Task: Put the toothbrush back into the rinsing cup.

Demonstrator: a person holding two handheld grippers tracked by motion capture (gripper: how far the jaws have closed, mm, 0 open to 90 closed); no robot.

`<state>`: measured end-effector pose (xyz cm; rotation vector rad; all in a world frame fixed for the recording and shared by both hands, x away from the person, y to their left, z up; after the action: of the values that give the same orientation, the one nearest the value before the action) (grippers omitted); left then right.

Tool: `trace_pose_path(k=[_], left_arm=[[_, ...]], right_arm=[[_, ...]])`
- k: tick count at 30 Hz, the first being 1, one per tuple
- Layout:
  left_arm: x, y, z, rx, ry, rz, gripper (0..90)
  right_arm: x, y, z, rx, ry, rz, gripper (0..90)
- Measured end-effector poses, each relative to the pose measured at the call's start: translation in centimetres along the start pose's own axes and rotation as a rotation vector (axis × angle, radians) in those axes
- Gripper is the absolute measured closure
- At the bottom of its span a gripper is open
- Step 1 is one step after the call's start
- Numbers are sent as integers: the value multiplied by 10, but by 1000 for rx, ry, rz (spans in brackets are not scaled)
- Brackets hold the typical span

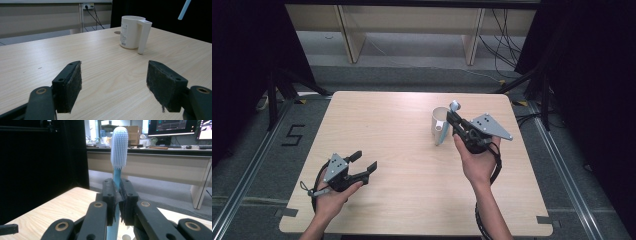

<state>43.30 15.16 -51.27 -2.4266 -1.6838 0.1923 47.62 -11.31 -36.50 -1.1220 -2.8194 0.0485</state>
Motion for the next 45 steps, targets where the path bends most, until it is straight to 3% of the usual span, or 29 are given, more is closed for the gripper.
trace_pose_path(k=[10, 13, 31, 35, 38, 44, 45], left_arm=[[-2, 2, -1, -18, -7, 7, 276], [-1, 1, 1, -1, -2, 0, 276], [-1, 1, 1, -3, -9, 0, 276], [-1, 1, 1, -2, -8, 1, 276], [-2, 1, 2, -1, -8, 3, 276], [-2, 1, 2, -1, -8, 1, 276], [-2, 1, 2, -1, -7, 1, 276]], right_arm=[[-4, 4, -4, 8, -13, 7, 844], [-5, 6, -6, 5, -25, 10, 844], [-5, 17, -15, -1, -42, 20, 844], [-8, 18, -19, -10, -66, 31, 844], [-8, 21, -18, 0, -47, 31, 844], [-11, 23, -17, 5, -52, 40, 844], [-14, 23, -18, 6, -80, 49, 844]])
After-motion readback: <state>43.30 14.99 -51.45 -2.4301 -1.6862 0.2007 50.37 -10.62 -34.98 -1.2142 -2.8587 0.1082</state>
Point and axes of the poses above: each handheld gripper's, and its own axes: y roughly forward along the jaws, z roughly out of its underside, x roughly to its left, the point moved 10 cm from there along y, roughly forward along the jaws, and after that the axes turned 15 degrees about -z, right-handed, at the moved point
